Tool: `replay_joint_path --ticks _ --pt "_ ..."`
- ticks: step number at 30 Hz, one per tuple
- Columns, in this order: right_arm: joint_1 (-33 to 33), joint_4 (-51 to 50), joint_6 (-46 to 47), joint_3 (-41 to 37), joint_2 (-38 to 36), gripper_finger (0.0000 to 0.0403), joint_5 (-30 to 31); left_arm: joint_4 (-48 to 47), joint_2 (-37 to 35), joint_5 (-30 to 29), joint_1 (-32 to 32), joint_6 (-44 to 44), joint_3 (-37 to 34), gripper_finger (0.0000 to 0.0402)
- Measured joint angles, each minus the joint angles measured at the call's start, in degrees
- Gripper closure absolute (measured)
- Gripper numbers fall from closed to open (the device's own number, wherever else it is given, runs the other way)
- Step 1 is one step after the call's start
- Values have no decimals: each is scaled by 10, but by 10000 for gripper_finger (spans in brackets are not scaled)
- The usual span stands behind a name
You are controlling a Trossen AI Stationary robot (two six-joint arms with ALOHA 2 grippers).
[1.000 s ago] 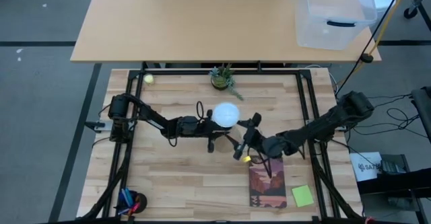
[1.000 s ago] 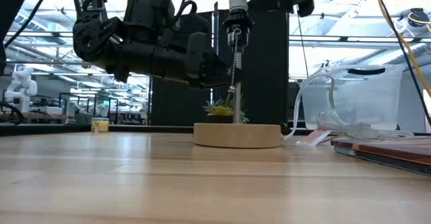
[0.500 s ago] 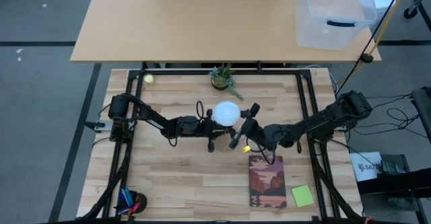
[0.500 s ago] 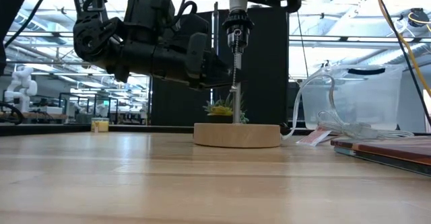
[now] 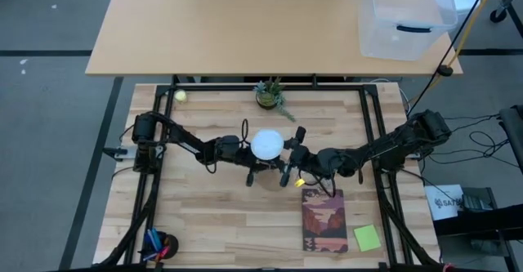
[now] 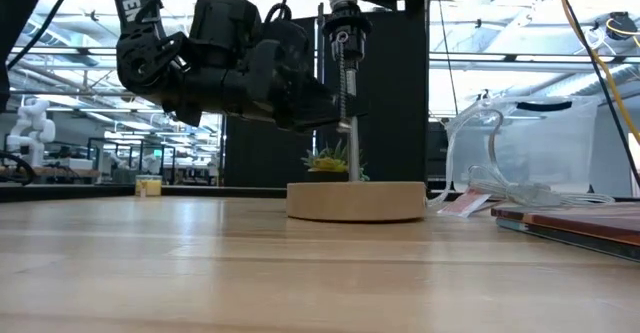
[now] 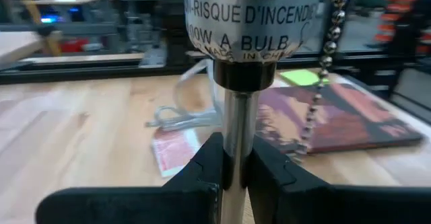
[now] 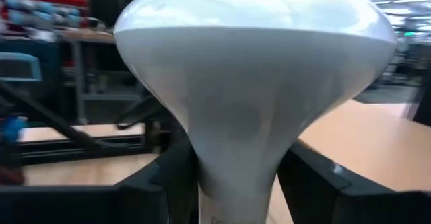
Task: Screw lightbulb
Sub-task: Remove the white lightbulb from the silver lamp
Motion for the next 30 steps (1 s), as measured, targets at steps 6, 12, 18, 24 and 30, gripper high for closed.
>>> replay_joint_path --ticks 6,12,18,24,30 --pt "-14 -13 10 1 -1 233 -93 0 0 100 6 3 0 363" --pt "-30 -30 2 2 -2 233 -174 -8 0 177 13 4 1 363" --pt "-55 -33 -16 2 -2 232 -283 -23 0 232 20 8 1 363" --pt "-91 -35 -25 2 -2 232 -403 -29 0 261 26 6 1 363" --pt "-126 -30 -27 2 -2 232 -541 -31 0 270 27 4 1 363"
